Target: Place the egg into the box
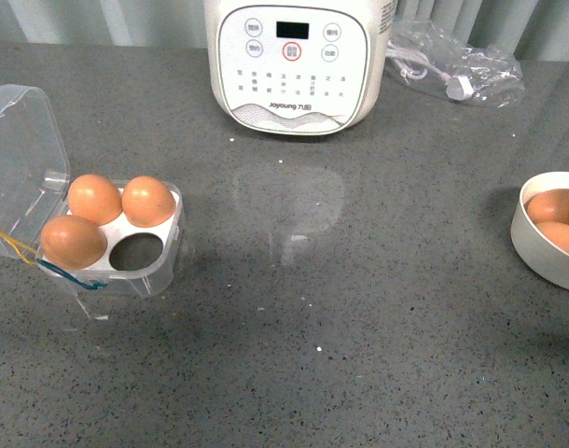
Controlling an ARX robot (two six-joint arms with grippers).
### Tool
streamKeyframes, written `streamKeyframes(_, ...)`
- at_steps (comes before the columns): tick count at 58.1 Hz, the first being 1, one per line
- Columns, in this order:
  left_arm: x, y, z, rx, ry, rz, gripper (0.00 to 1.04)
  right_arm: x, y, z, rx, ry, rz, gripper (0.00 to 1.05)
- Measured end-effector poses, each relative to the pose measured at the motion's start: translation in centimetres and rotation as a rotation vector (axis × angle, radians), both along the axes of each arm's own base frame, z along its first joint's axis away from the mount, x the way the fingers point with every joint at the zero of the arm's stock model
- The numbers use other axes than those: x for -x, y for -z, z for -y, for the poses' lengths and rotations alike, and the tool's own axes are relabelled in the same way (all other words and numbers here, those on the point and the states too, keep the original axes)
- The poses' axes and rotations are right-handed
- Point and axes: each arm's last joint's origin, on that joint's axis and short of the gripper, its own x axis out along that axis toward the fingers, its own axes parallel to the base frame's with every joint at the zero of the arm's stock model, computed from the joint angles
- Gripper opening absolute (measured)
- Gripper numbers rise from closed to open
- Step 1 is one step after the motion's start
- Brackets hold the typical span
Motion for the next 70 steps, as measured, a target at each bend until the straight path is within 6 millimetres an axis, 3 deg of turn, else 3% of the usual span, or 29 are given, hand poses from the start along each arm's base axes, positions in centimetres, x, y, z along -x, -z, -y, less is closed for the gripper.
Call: streamKeyframes(70, 0.00, 0.00, 0.00, 0.000, 0.000, 0.000, 0.98, 0.00, 0.00, 0.00, 0.000, 0.000, 0.000, 0.97)
